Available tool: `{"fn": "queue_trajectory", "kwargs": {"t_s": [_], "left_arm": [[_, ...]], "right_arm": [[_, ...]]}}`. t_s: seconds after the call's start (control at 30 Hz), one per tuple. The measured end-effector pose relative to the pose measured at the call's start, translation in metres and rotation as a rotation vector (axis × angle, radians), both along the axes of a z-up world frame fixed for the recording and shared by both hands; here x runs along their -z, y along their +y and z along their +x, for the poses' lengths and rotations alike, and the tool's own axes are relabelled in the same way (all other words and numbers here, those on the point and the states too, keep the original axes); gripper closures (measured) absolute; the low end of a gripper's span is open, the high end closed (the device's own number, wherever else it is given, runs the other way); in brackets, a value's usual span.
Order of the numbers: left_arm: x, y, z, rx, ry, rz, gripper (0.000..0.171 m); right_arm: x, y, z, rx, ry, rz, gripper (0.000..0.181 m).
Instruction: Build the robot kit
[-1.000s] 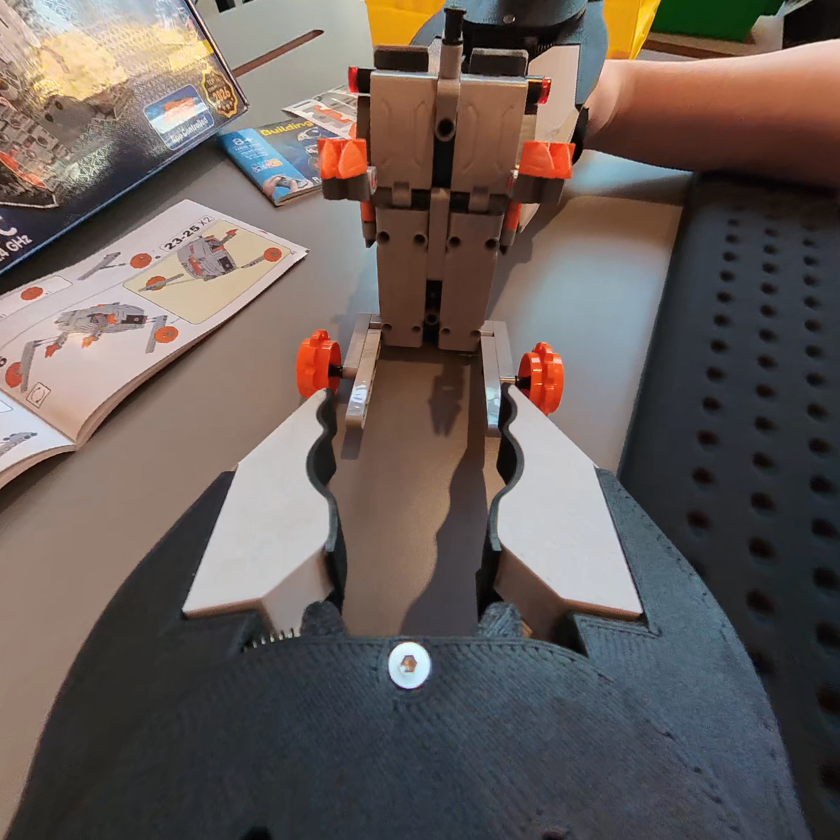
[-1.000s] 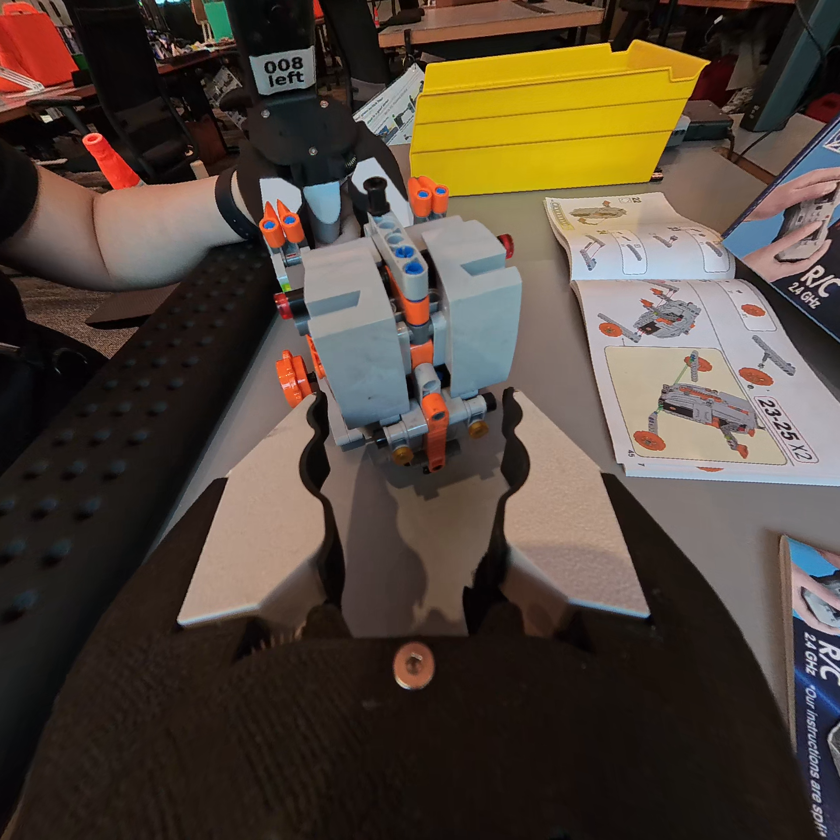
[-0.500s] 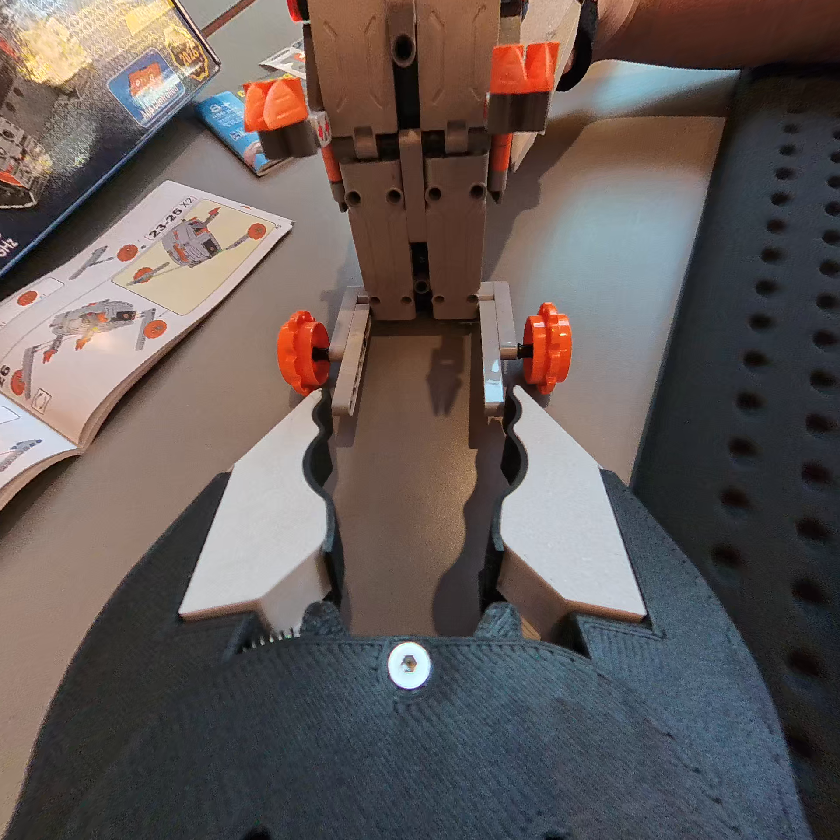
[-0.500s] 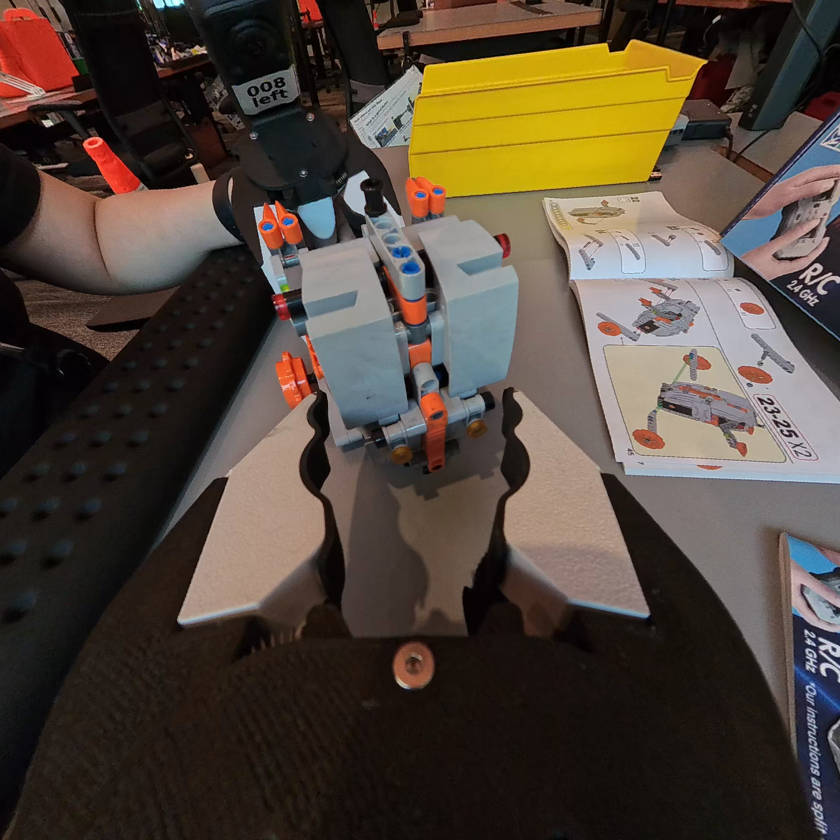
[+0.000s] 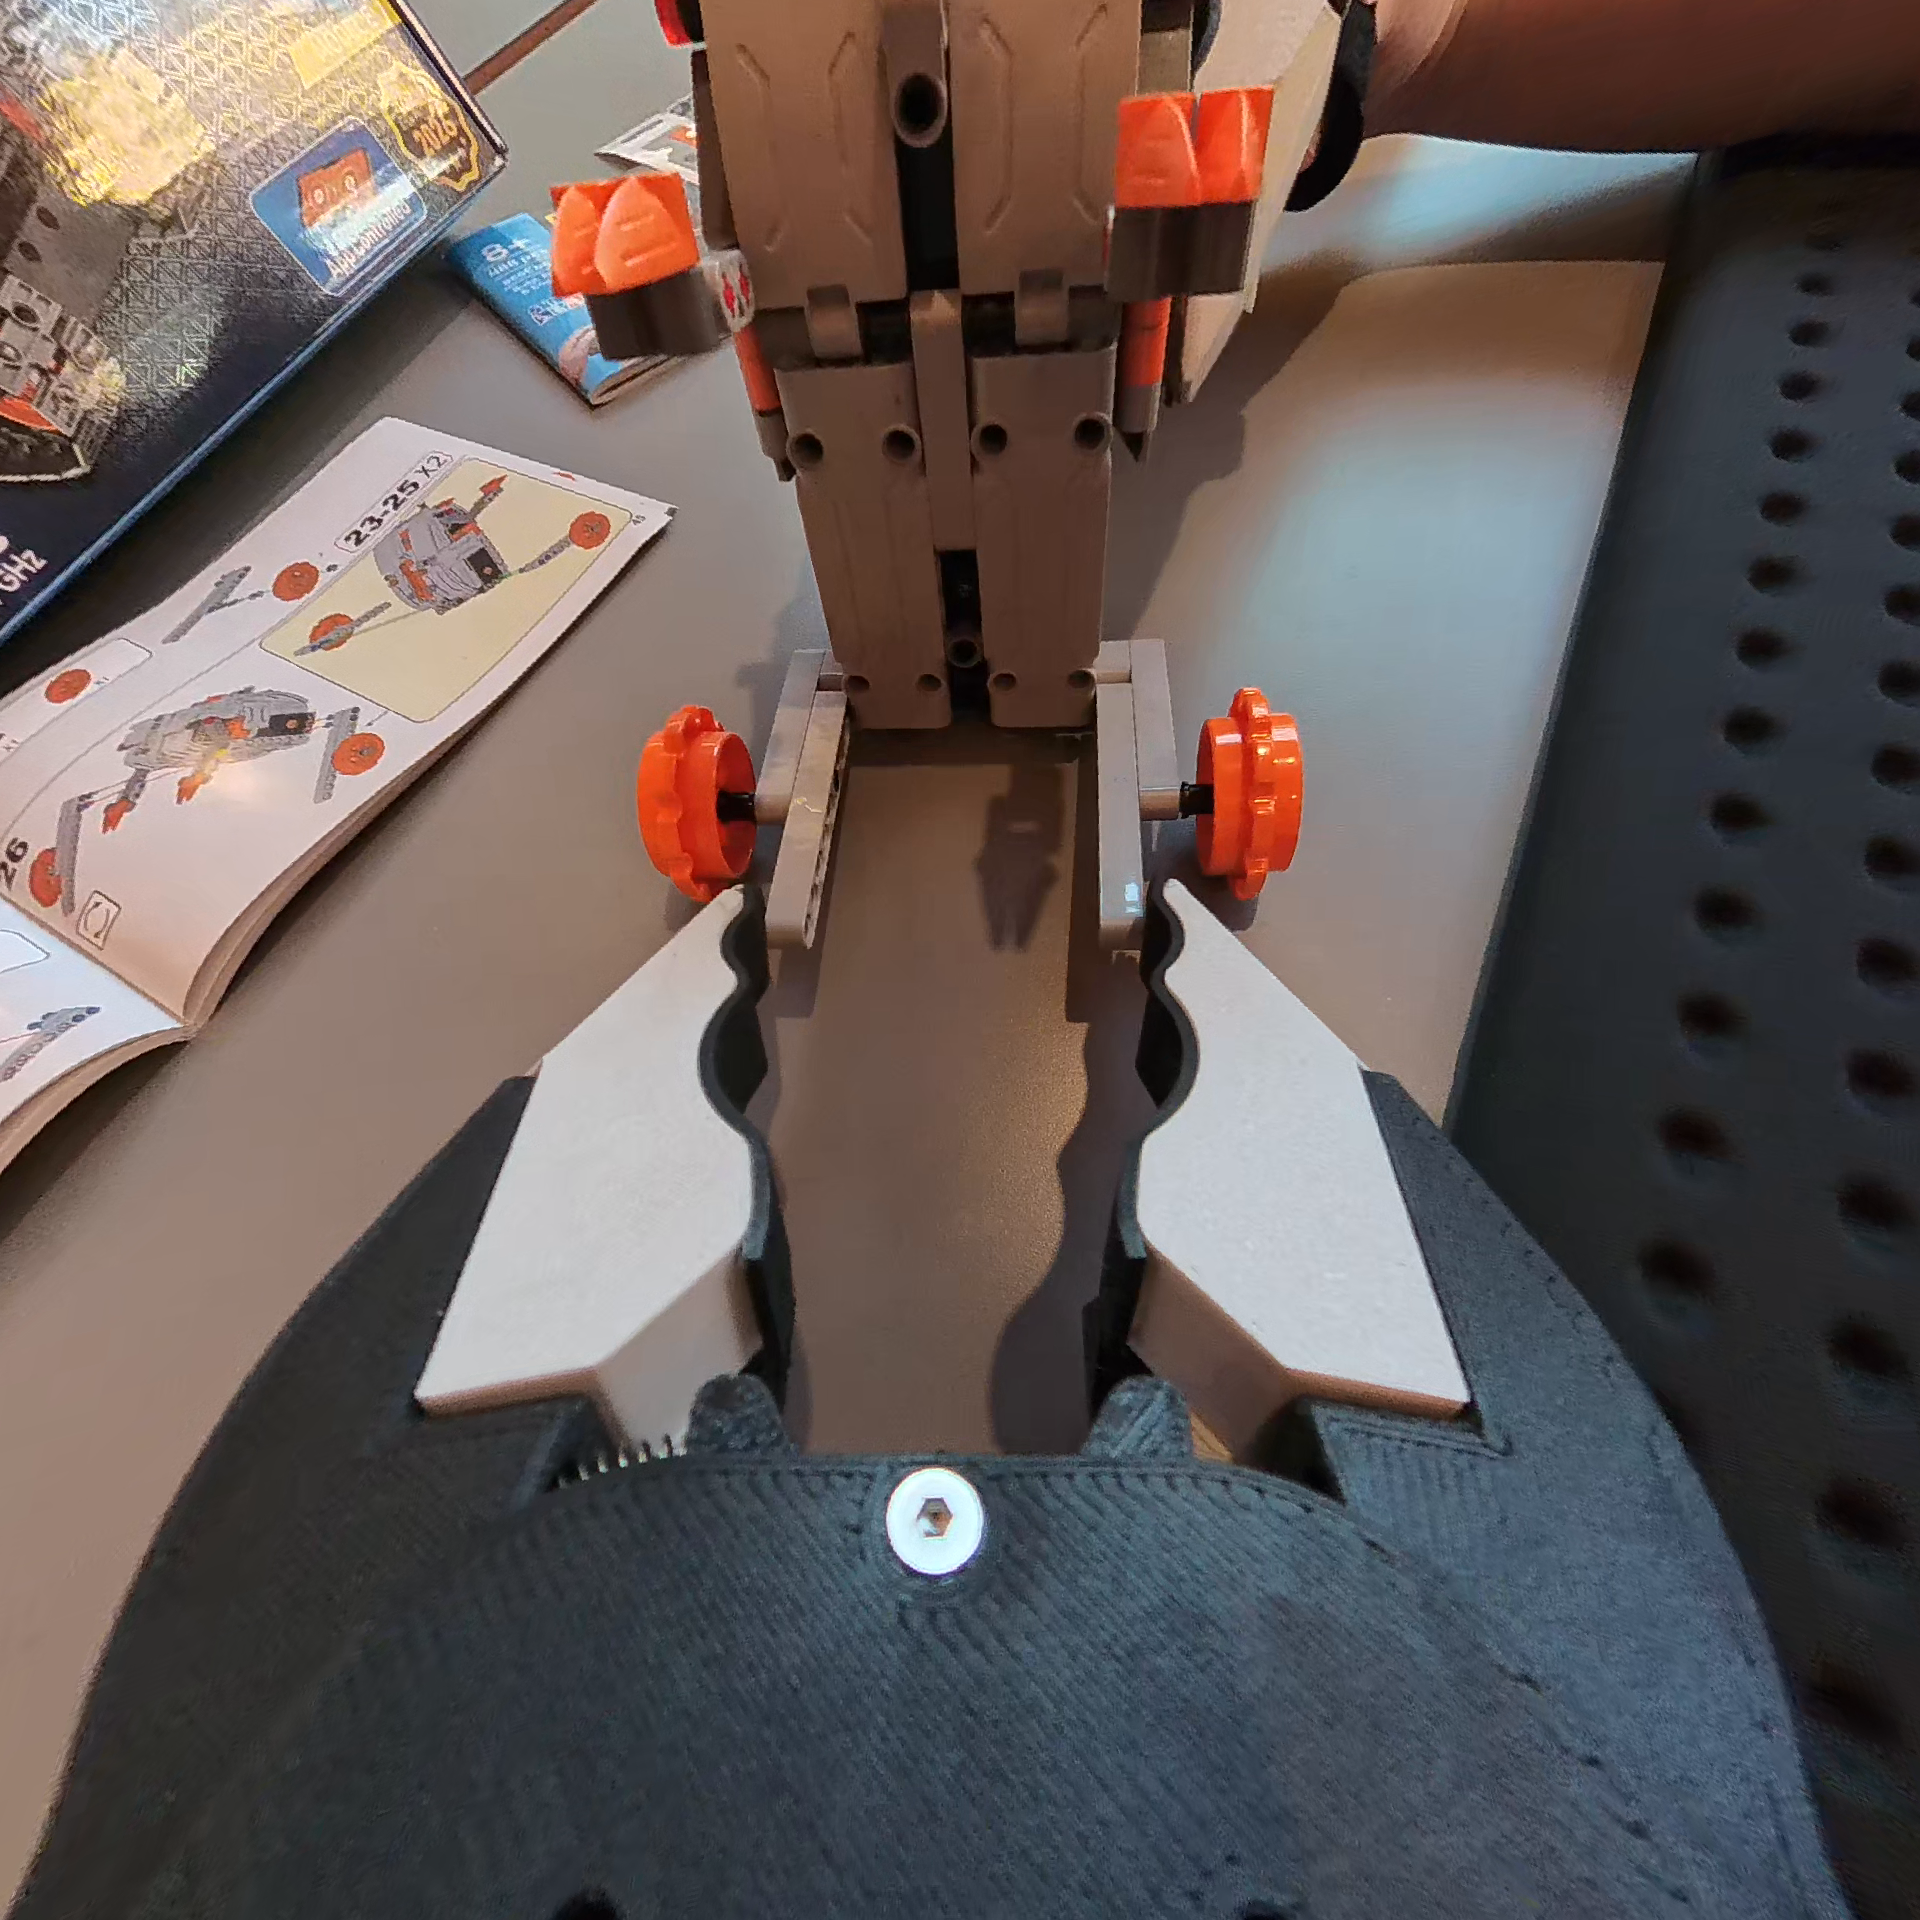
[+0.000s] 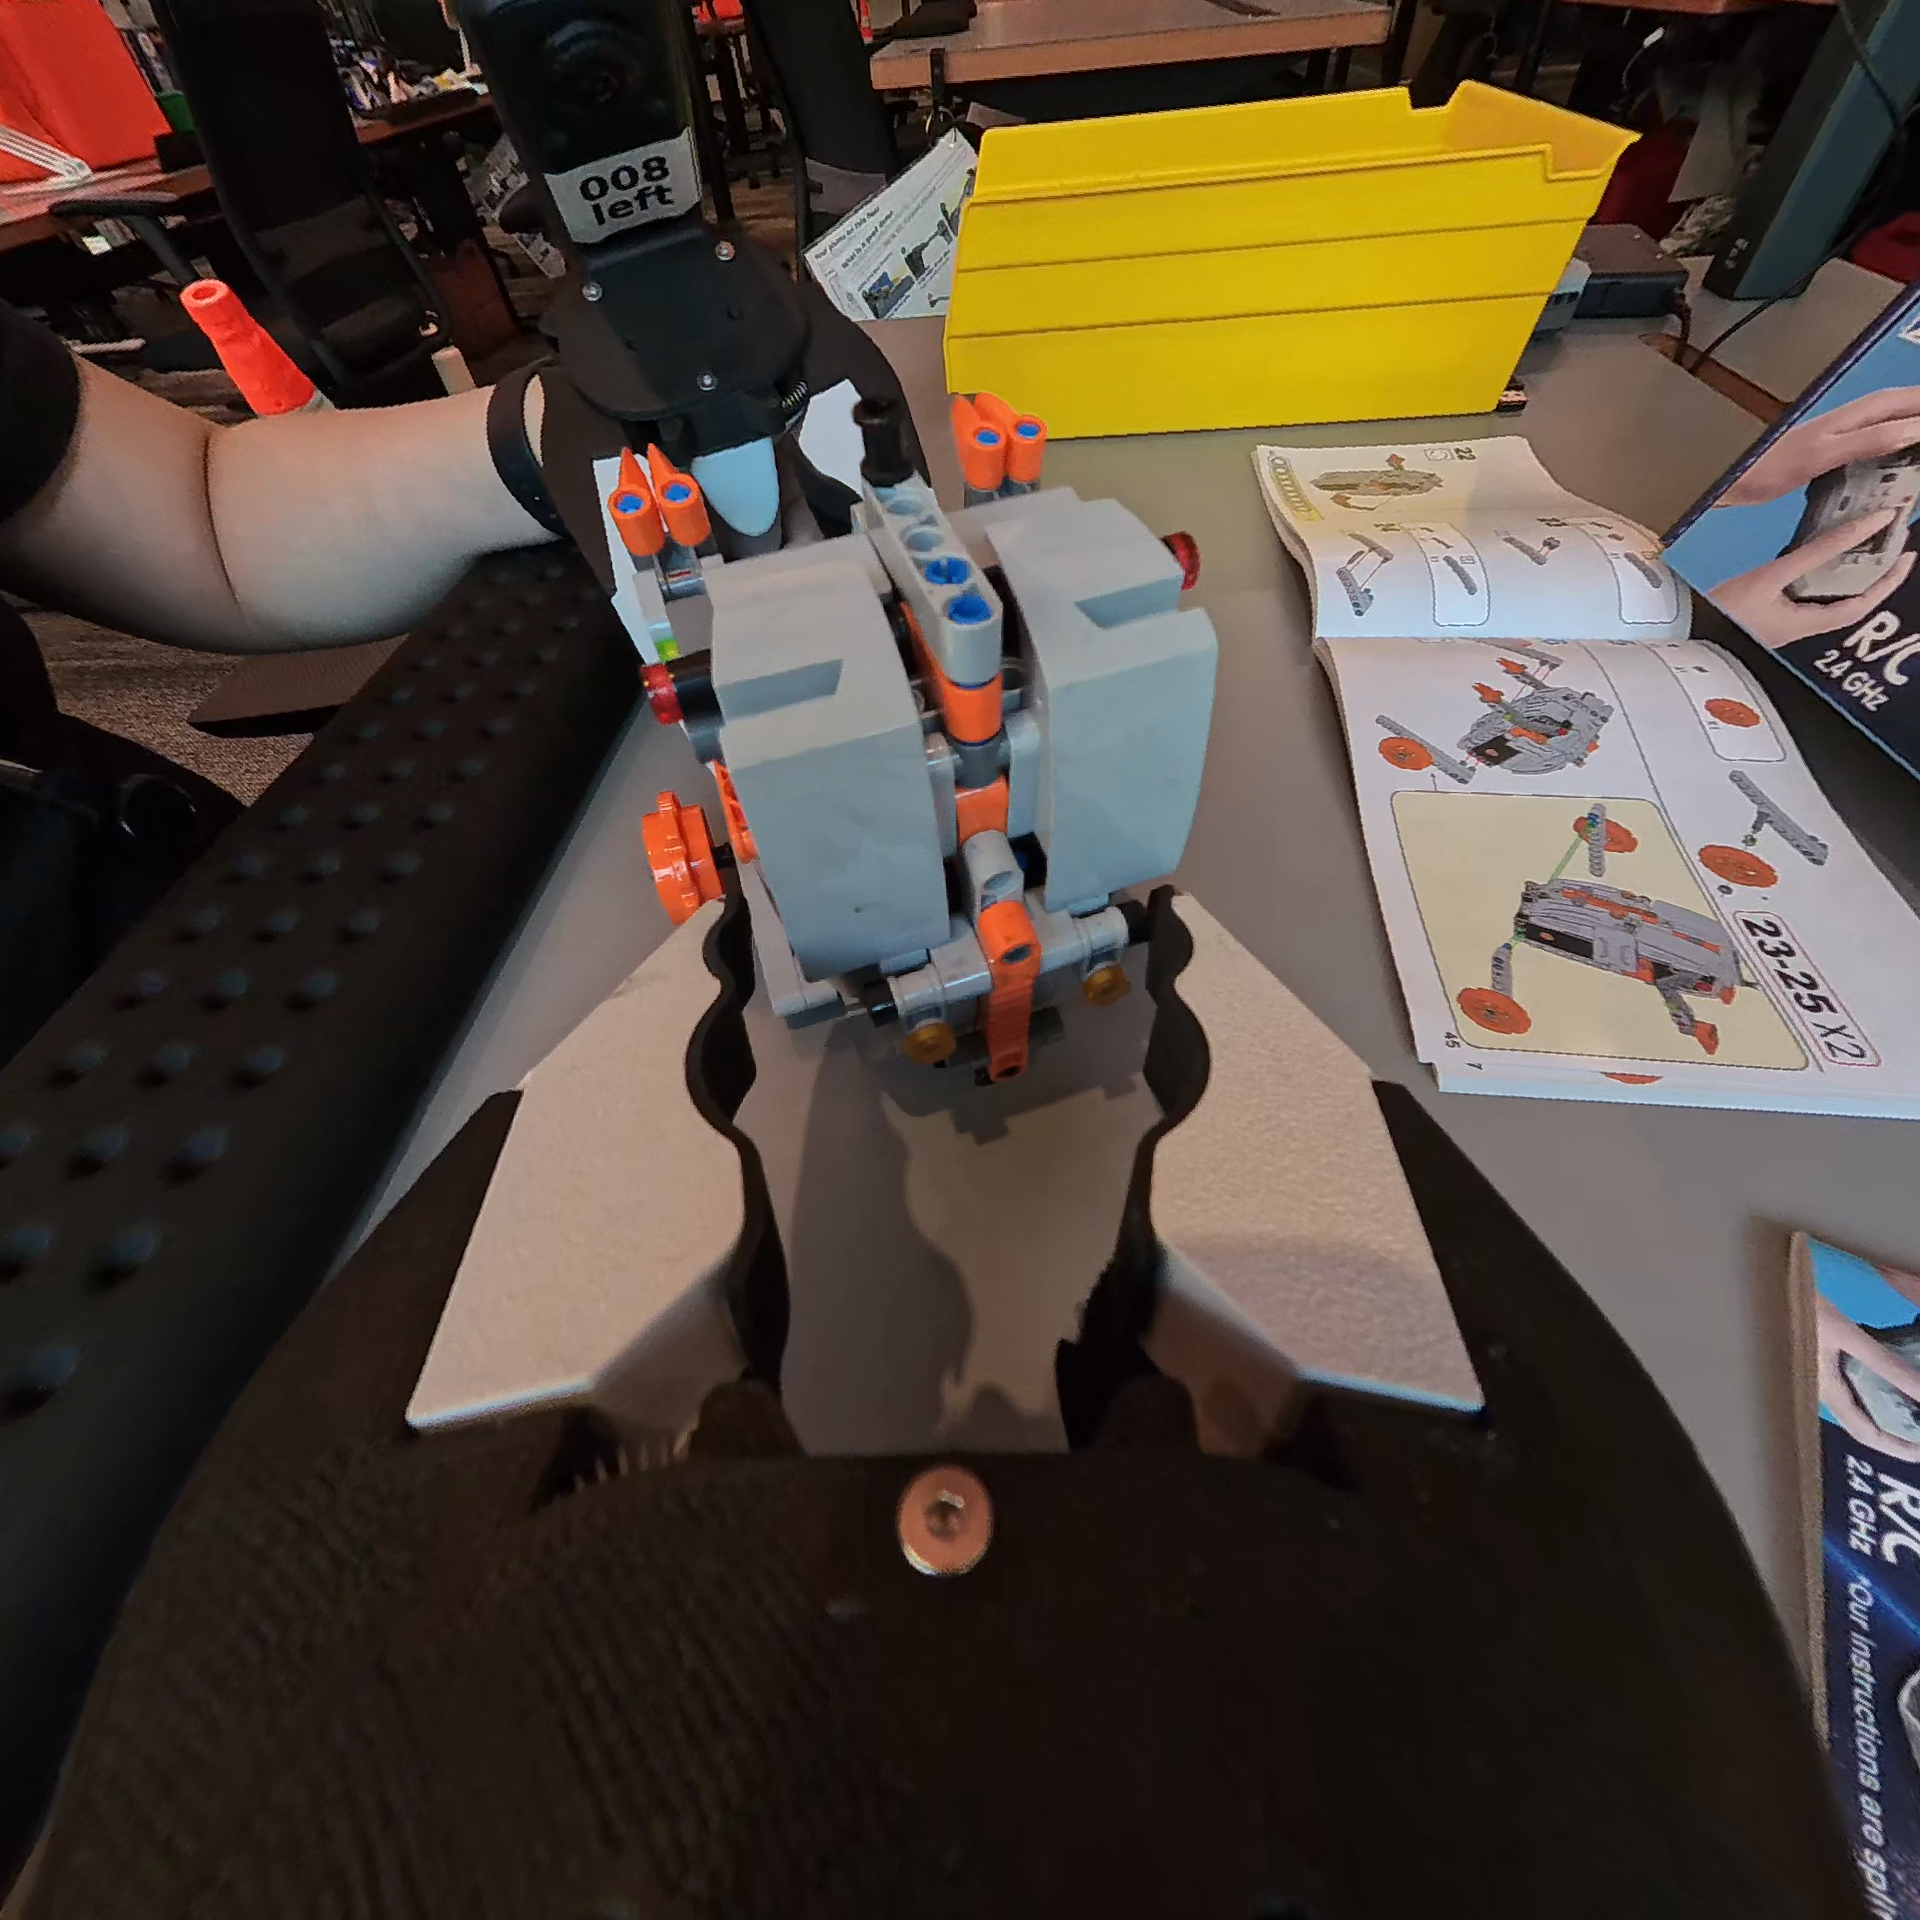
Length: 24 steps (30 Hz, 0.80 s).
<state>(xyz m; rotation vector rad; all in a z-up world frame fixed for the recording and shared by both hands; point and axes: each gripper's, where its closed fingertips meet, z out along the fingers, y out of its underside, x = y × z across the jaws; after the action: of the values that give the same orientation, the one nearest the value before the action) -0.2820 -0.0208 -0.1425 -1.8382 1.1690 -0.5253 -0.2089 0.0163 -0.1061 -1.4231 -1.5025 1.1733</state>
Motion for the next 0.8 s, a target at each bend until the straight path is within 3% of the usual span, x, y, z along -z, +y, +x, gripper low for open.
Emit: {"fn": "queue_trajectory", "kwargs": {"t_s": [0.8], "left_arm": [[0.0008,0.0004,-0.0001,-0.002,-0.003,-0.015,0.101]], "right_arm": [[0.0025,0.0005,-0.0019,0.010,-0.016,0.011,0.107]]}}
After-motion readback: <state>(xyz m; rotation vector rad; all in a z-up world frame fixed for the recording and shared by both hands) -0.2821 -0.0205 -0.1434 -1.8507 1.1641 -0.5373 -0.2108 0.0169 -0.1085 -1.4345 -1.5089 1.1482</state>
